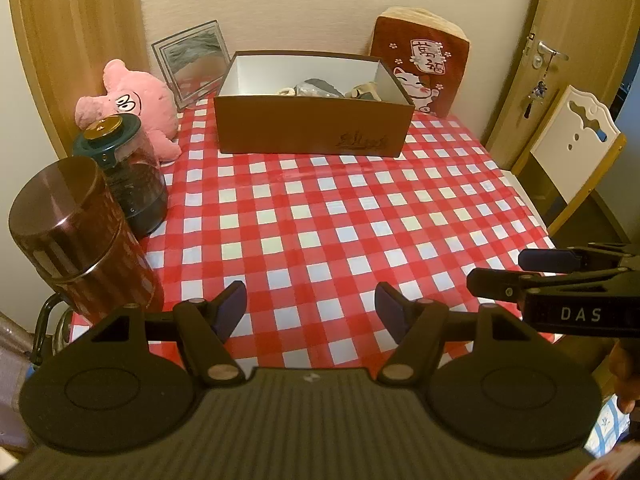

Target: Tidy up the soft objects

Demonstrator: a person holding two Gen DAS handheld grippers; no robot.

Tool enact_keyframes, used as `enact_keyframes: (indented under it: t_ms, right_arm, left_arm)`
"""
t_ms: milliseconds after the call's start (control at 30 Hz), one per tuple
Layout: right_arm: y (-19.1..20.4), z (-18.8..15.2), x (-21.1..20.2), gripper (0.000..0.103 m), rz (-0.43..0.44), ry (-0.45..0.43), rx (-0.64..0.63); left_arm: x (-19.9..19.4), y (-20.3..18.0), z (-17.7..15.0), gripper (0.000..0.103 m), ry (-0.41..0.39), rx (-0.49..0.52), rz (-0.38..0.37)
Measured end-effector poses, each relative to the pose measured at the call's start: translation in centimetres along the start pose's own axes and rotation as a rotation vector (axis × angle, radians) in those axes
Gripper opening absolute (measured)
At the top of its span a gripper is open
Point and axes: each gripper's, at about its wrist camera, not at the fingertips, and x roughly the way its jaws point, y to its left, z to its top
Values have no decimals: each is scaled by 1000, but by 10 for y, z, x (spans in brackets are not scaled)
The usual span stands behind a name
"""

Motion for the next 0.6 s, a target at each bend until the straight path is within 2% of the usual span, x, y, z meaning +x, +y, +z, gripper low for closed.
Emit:
enact_keyframes:
  t_ms: [600]
  right_arm:
    - [-4, -1, -1, 71, -1, -1, 2]
  left_arm:
    - [3, -3, -1, 69, 2, 5, -2]
